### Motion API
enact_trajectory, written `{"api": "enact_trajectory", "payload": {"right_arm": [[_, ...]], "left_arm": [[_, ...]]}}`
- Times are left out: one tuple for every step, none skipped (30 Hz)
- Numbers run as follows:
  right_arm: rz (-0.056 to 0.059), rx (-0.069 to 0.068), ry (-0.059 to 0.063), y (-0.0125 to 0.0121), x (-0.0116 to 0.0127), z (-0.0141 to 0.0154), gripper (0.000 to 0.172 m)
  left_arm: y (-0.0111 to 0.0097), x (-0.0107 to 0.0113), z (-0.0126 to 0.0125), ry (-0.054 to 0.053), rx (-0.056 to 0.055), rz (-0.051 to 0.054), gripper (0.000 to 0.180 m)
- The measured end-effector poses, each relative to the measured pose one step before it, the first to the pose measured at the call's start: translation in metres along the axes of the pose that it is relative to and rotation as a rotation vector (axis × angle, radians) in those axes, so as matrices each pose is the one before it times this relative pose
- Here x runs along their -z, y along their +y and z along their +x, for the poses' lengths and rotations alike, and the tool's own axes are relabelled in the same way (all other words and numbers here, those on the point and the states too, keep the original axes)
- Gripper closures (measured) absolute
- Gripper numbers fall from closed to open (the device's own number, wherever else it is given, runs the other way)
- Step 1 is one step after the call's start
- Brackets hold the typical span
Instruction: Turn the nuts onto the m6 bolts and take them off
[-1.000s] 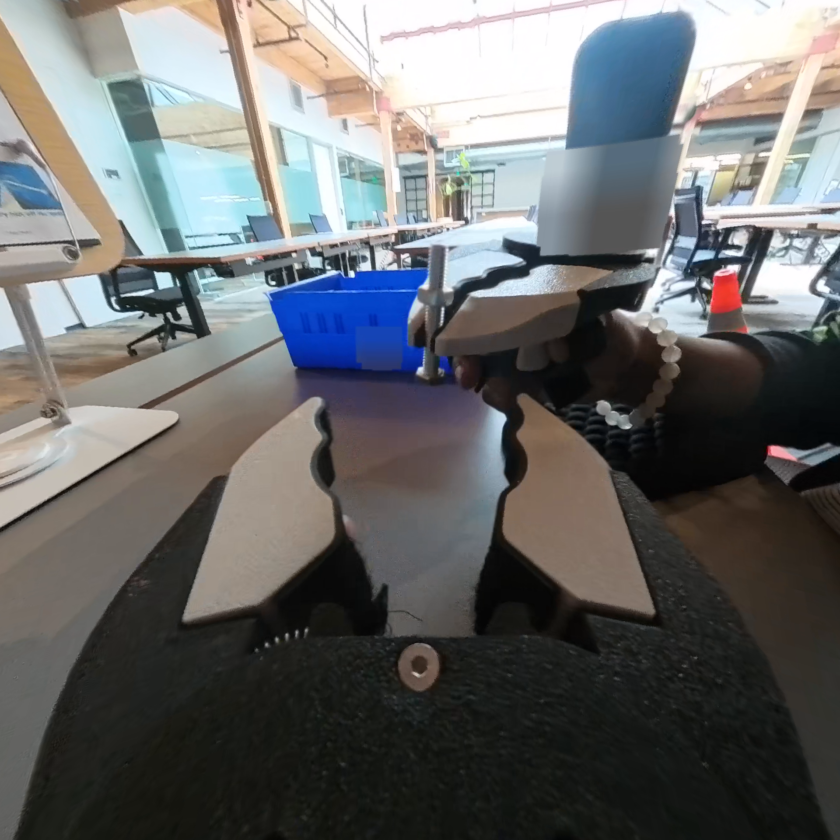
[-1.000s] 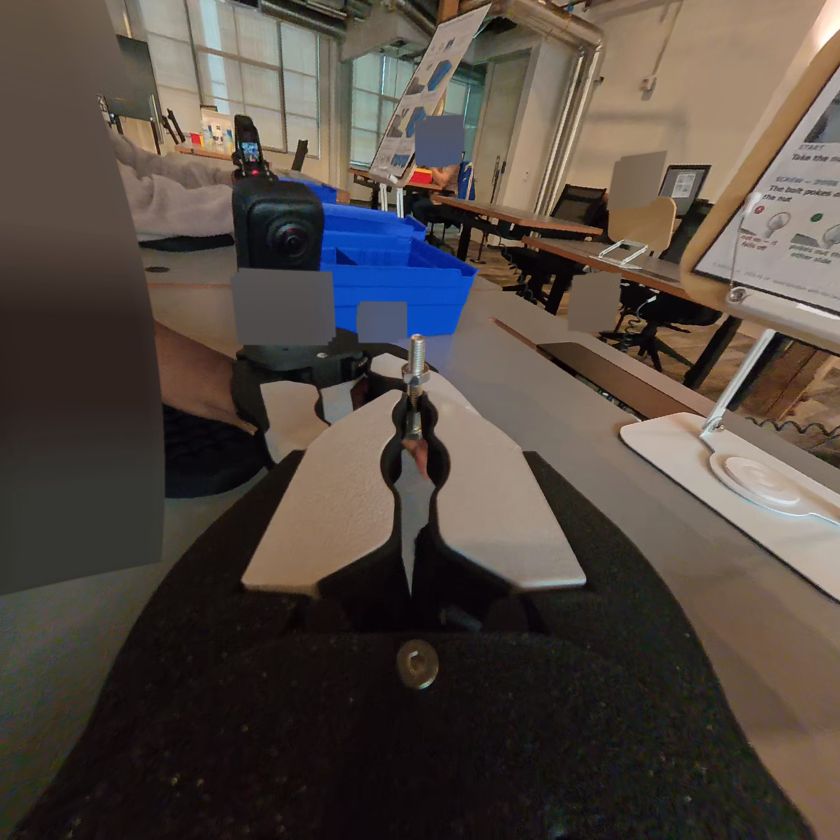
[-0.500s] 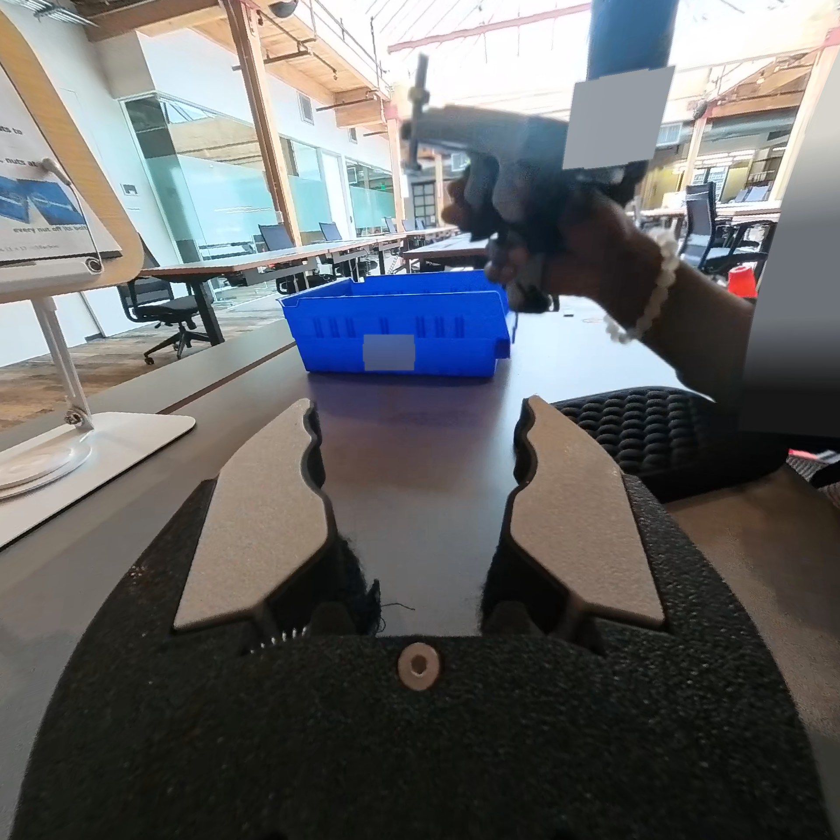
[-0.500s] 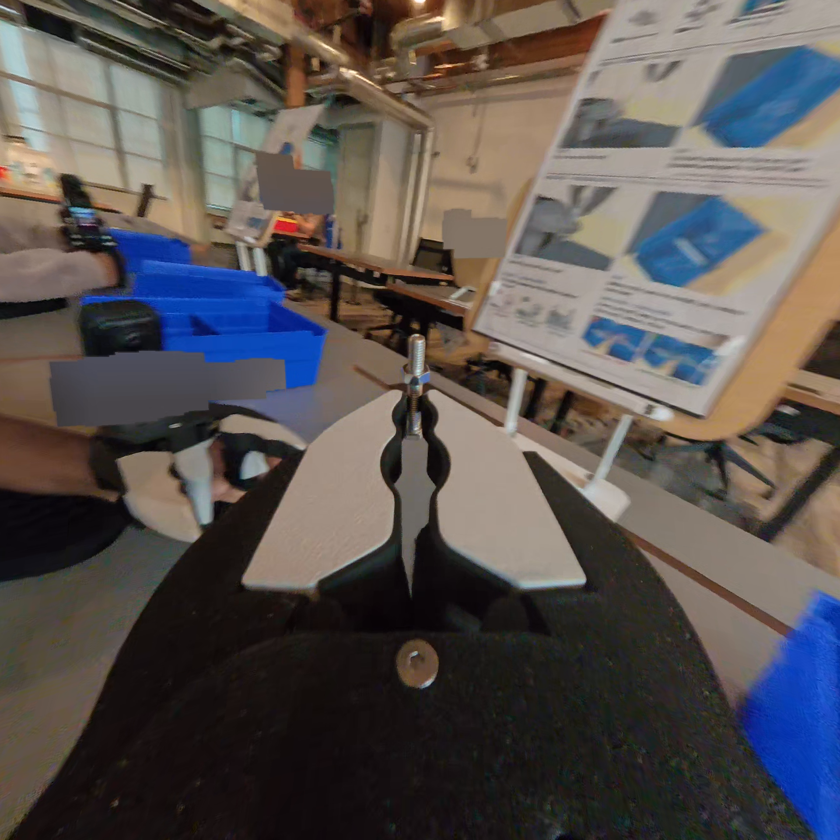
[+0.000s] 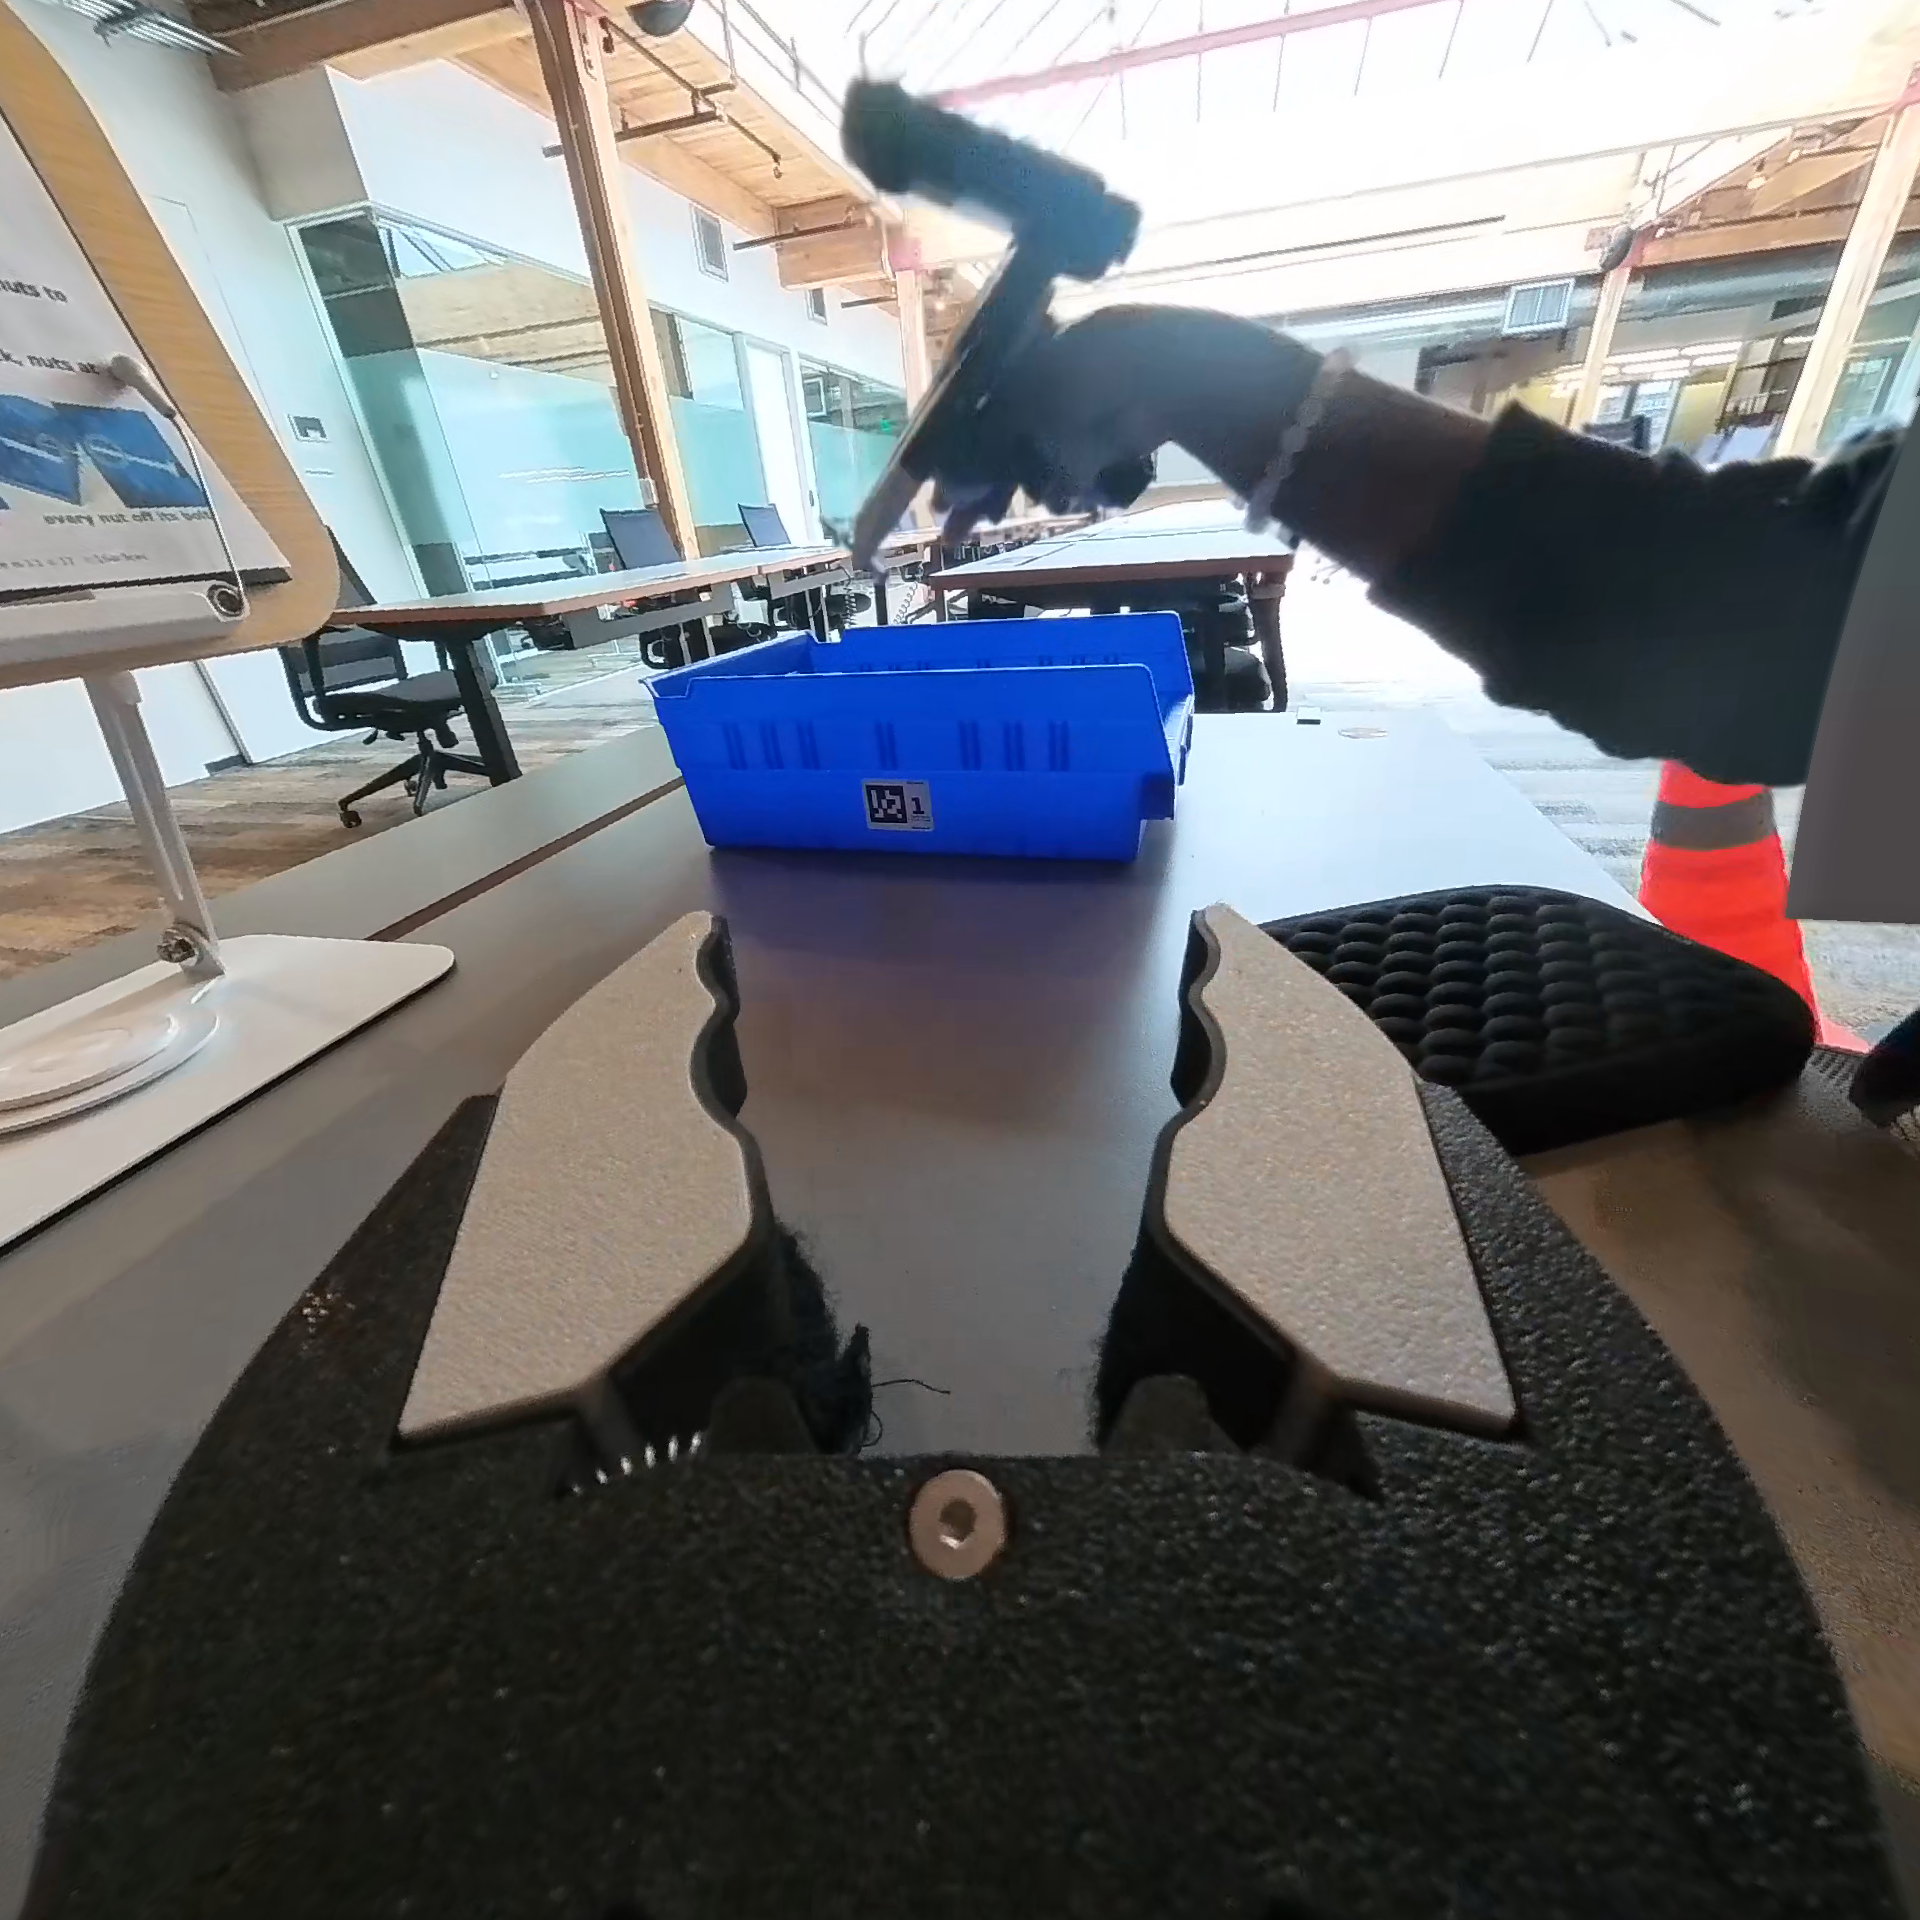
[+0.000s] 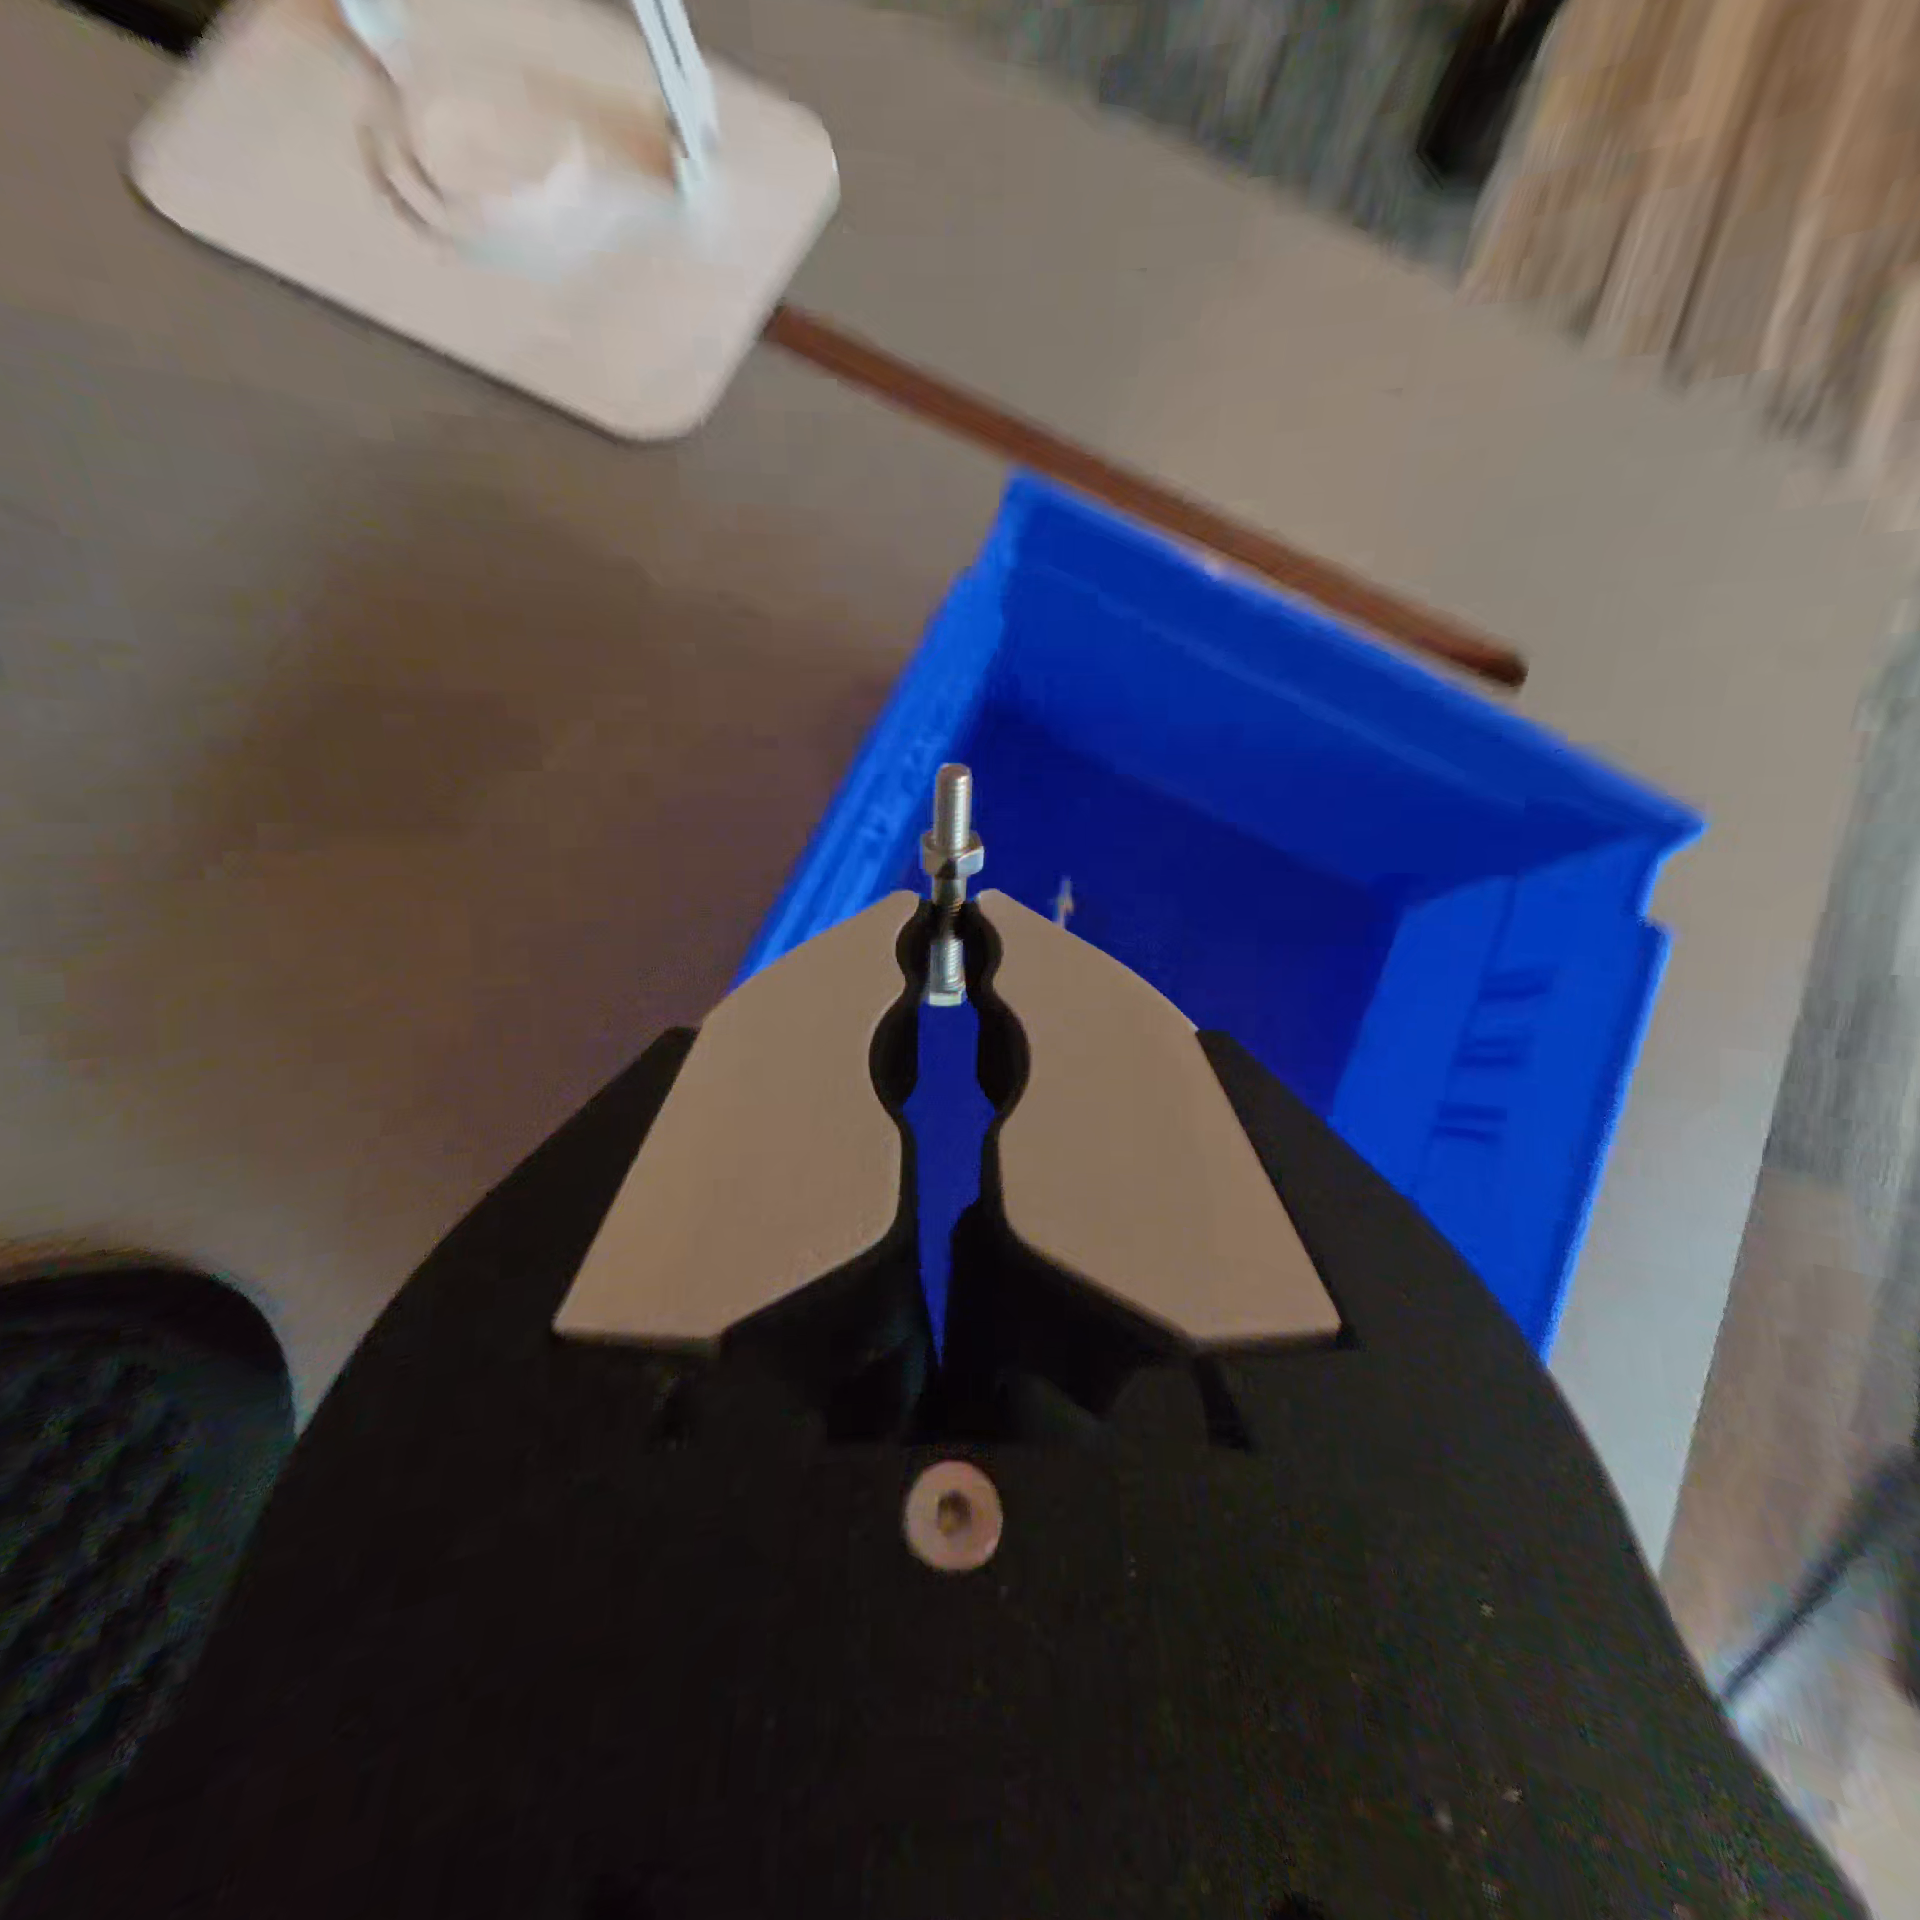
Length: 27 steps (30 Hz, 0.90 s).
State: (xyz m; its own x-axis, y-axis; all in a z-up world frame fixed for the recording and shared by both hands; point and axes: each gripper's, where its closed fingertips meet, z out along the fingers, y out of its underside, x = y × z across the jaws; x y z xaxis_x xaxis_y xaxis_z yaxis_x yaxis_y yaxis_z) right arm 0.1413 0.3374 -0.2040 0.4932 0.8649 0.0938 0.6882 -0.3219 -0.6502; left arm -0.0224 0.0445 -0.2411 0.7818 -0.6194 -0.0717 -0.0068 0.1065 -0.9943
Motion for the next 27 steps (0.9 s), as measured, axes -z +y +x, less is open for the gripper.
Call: {"api": "enact_trajectory", "payload": {"right_arm": [[-0.0741,-0.0160,-0.0012,0.00903,-0.01156,0.00736,0.166],[-0.0691,-0.0109,0.0074,0.00824,-0.01158,0.00762,0.166],[-0.0589,-0.0103,0.0091,0.00682,-0.01144,0.00678,0.166],[-0.0633,-0.0067,-0.0028,0.00718,-0.01134,0.00437,0.167],[-0.0637,-0.0057,-0.0081,0.00684,-0.01125,0.00307,0.167],[-0.0585,-0.0053,-0.0014,0.00594,-0.01072,0.00358,0.167],[-0.0498,-0.0053,0.0050,0.00432,-0.01018,0.00409,0.167],[-0.0428,-0.0071,0.0016,0.00359,-0.00941,0.00319,0.167],[-0.0354,-0.0104,-0.0029,0.00254,-0.00835,0.00248,0.166],[-0.0249,-0.0116,-0.0021,0.00110,-0.00745,0.00256,0.167],[-0.0176,-0.0114,-0.0008,0.00051,-0.00638,0.00260,0.167],[-0.0159,-0.0100,-0.0010,0.00046,-0.00538,0.00234,0.167],[-0.0117,-0.0075,-0.0011,0.00012,-0.00458,0.00204,0.167],[-0.0094,-0.0066,0.0008,0.00012,-0.00384,0.00188,0.167],[-0.0059,-0.0051,0.0069,-0.00019,-0.00303,0.00256,0.167],[-0.0020,-0.0043,0.0056,-0.00046,-0.00236,0.00214,0.167],[-0.0023,-0.0036,0.0002,-0.00041,-0.00192,0.00106,0.166],[-0.0009,-0.0021,-0.0033,-0.00020,-0.00164,0.00031,0.166],[0.0001,-0.0028,0.0016,-0.00038,-0.00121,0.00094,0.166],[-0.0009,-0.0031,0.0036,-0.00014,-0.00103,0.00115,0.166],[-0.0002,-0.0030,0.0000,-0.00004,-0.00115,0.00045,0.167],[0.0007,-0.0027,-0.0051,-0.00011,-0.00119,-0.00041,0.166],[0.0010,-0.0043,0.0008,-0.00006,-0.00102,0.00060,0.166],[0.0018,-0.0054,0.0057,-0.00001,-0.00056,0.00124,0.166],[0.0063,-0.0060,0.0007,-0.00053,0.00024,0.00052,0.165],[0.0026,-0.0042,0.0024,0.00005,0.00013,0.00063,0.165],[-0.0022,-0.0020,0.0042,0.00081,-0.00011,0.00090,0.163]], "left_arm": [[-0.00003,0.00001,0.00014,0.0003,-0.0006,0.0001,0.099],[0.00005,-0.00004,0.00018,0.0011,-0.0006,-0.0004,0.099],[-0.00010,0.00009,0.00007,0.0005,0.0003,0.0007,0.099],[-0.00011,0.00004,-0.00018,0.0000,0.0017,0.0009,0.099],[-0.00012,0.00016,-0.00025,0.0000,0.0028,0.0010,0.099],[-0.00025,0.00022,-0.00043,-0.0006,0.0036,0.0020,0.099],[-0.00029,0.00013,-0.00032,-0.0004,0.0037,0.0023,0.099],[-0.00017,0.00020,-0.00032,0.0000,0.0029,0.0013,0.099],[-0.00002,0.00005,-0.00018,-0.0002,0.0019,0.0010,0.099],[-0.00011,0.00007,-0.00010,-0.0002,0.0012,0.0008,0.099],[0.00002,-0.00001,-0.00014,-0.0004,0.0007,-0.0001,0.099],[-0.00006,0.00007,-0.00009,-0.0005,0.0008,-0.0003,0.099],[0.00004,-0.00004,-0.00024,-0.0015,0.0012,0.0005,0.099],[-0.00006,0.00007,-0.00030,-0.0008,0.0015,0.0005,0.099],[-0.00003,0.00003,-0.00021,-0.0009,0.0017,0.0003,0.099],[-0.00008,0.00006,-0.00032,-0.0013,0.0020,0.0007,0.099],[-0.00008,0.00006,-0.00025,-0.0008,0.0021,0.0006,0.100],[-0.00005,0.00008,-0.00022,-0.0004,0.0019,0.0004,0.100],[-0.00008,0.00006,-0.00026,-0.0006,0.0016,0.0006,0.100],[-0.00011,0.00007,-0.00012,-0.0003,0.0011,0.0008,0.100],[-0.00002,0.00003,-0.00018,-0.0002,0.0008,0.0002,0.100],[0.00000,0.00000,0.00002,-0.0001,0.0005,0.0000,0.100],[-0.00002,0.00005,-0.00010,-0.0002,0.0000,0.0001,0.100],[0.00002,-0.00005,0.00010,0.0005,-0.0006,-0.0002,0.100],[0.00006,-0.00003,0.00016,0.0011,-0.0008,-0.0004,0.100],[0.00007,-0.00003,0.00019,0.0012,-0.0007,-0.0005,0.100],[0.00013,-0.00007,0.00004,0.0003,-0.0003,-0.0009,0.100]]}}
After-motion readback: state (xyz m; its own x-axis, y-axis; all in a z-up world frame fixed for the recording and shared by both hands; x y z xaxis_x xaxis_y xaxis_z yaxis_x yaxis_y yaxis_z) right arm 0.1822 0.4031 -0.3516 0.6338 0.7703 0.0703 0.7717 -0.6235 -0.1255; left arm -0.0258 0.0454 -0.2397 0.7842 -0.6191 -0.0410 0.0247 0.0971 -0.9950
